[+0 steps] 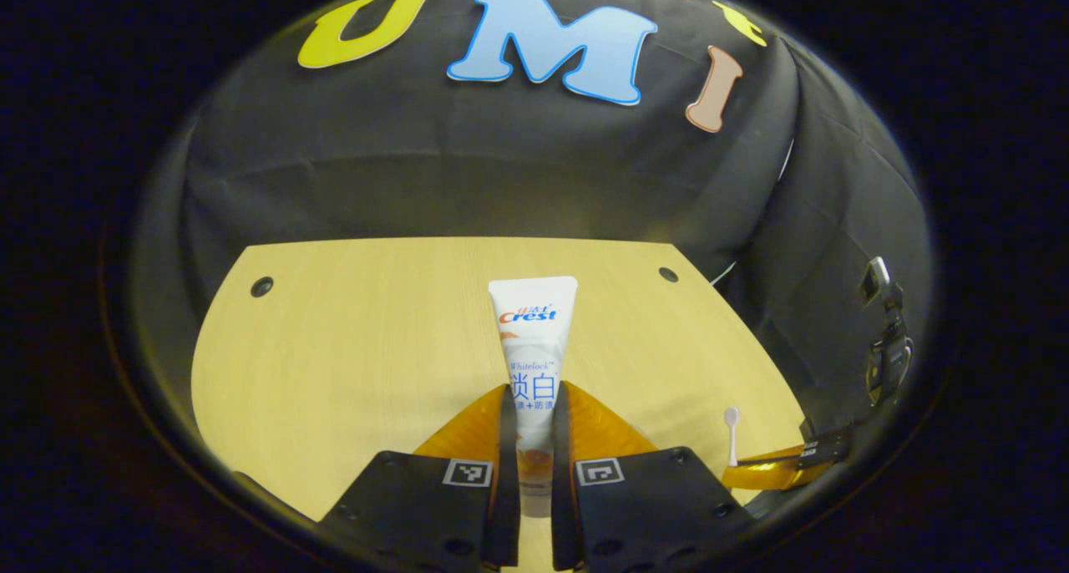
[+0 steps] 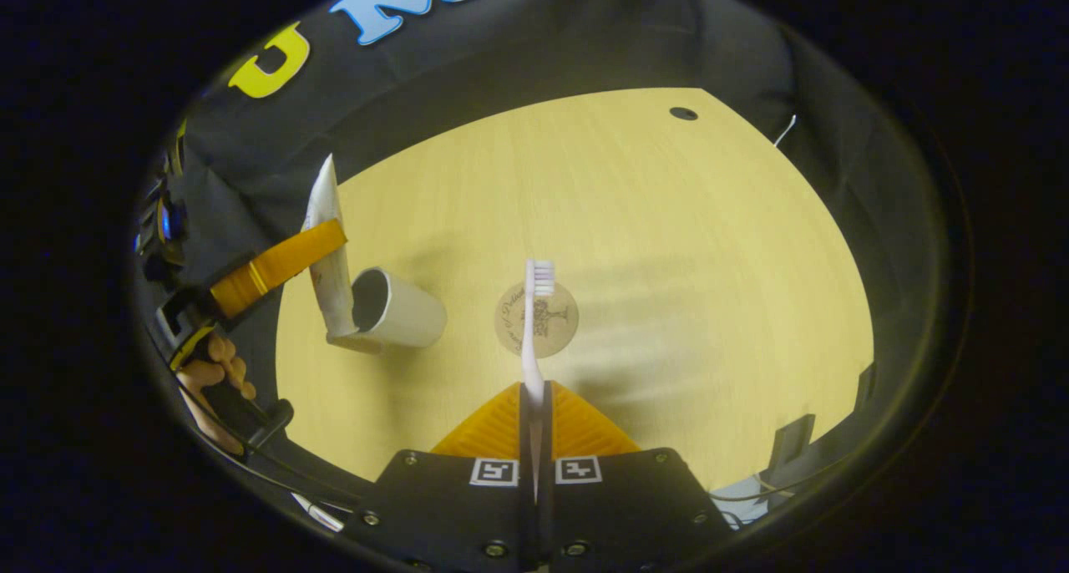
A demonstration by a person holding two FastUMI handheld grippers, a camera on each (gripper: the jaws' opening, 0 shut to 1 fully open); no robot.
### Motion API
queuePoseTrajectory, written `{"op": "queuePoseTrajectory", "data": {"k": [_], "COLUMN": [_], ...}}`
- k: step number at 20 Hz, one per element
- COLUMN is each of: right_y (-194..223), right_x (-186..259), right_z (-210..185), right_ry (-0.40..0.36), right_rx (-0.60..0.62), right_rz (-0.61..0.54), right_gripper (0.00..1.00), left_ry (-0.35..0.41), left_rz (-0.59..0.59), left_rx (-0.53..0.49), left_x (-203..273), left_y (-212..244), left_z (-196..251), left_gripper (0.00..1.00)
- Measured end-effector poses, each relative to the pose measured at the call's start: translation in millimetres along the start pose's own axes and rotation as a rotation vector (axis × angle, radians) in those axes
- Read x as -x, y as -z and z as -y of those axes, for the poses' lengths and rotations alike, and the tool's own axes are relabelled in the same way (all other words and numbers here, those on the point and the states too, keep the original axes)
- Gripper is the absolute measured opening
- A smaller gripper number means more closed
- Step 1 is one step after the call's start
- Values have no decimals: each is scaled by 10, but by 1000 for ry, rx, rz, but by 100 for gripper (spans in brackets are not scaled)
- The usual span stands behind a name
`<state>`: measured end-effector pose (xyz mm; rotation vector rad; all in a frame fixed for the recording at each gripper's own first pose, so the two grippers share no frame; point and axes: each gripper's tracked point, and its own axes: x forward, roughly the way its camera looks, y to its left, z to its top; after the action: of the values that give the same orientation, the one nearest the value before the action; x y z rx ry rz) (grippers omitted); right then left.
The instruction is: Put the toothbrush and toothpaste on the desktop into the cup, then pick up the cup and place it on the coaster on the desktop.
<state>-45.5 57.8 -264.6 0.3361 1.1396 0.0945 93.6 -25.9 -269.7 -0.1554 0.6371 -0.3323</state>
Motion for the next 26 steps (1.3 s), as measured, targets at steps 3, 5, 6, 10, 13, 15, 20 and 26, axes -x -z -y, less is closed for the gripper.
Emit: {"op": "queuePoseTrajectory", "data": {"k": [3,5,6,10,13,15,20,26], "right_y": [60,89,102,133,149,168,198,194], "right_x": [18,87,95,127,142,134,110,127], "right_z": [150,254,321,516,556,544,473,455], "right_ry": [23,41,49,79,86,82,66,62], "right_rx": [-12,-28,-36,-52,-51,-48,-31,-34], "right_rz": [0,-2,-3,-5,-5,-12,-24,-21], "right_gripper": [2,2,2,2,2,2,2,2], "left_ry": [-2,-15,-16,-34,-47,-57,-86,-116], "left_rz": [41,65,75,103,110,111,140,177], "left_rx": [-22,-68,-88,-101,-92,-91,-120,-146], "left_x": [-186,-262,-298,-368,-399,-394,-421,-426], "left_y": [-29,-14,12,74,137,166,184,200], "left_z": [-37,-74,-68,-89,-96,-108,-129,-138], "left_gripper": [22,22,24,22,23,22,22,27]}}
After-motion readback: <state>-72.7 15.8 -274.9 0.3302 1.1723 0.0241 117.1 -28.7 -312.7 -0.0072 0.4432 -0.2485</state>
